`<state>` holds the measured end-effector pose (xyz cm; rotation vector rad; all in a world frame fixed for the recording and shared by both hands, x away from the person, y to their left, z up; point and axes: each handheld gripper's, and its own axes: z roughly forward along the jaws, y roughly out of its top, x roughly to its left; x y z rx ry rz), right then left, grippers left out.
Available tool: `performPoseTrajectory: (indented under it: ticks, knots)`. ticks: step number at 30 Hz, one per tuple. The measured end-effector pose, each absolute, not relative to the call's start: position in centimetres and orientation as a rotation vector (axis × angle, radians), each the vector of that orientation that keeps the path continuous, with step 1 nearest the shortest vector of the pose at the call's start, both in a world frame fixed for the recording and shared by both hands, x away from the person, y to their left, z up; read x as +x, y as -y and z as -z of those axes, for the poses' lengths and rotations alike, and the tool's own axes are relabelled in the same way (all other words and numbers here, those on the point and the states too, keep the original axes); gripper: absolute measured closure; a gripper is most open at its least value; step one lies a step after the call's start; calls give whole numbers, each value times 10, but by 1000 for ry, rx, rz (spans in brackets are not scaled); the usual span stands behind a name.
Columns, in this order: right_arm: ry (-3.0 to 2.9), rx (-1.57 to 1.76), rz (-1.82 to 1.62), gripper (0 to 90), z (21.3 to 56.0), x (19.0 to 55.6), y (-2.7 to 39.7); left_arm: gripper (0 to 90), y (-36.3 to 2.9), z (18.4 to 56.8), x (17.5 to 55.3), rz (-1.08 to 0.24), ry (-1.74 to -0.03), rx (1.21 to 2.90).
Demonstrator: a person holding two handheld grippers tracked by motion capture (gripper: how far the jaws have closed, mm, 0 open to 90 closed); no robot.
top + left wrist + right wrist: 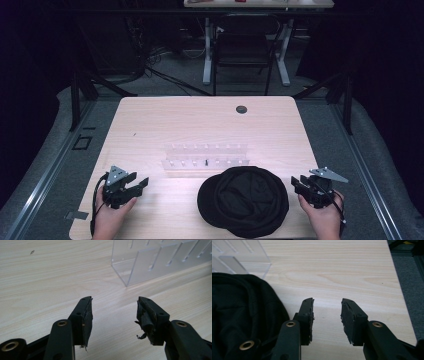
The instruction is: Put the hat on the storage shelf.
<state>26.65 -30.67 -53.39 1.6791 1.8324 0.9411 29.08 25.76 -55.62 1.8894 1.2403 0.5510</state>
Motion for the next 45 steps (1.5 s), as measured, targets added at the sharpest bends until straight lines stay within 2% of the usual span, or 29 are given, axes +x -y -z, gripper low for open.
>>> performPoseTrajectory:
  ticks: [6, 16, 21, 26, 33, 40, 45]
  knots:
    - [-1874, 1709, -910, 552, 531, 266, 305, 467, -255, 558, 295, -554, -1258, 1902]
    - [-1995, 1634, -895, 587, 518, 268, 296, 457, -255, 556, 289, -565, -1267, 1906]
    - [-2043, 1703, -910, 608, 509, 270, 298, 460, -256, 557, 290, -550, -1278, 1893]
    - [-2120, 1815, -944, 570, 497, 278, 304, 458, -256, 557, 291, -528, -1278, 1882]
    - [-2132, 1828, -940, 582, 487, 282, 304, 457, -253, 557, 292, -529, -1272, 1893]
    - [-2164, 1820, -931, 529, 478, 286, 304, 455, -252, 558, 291, -531, -1270, 1888]
    - [-2230, 1874, -876, 640, 472, 290, 300, 451, -252, 558, 291, -528, -1269, 1892]
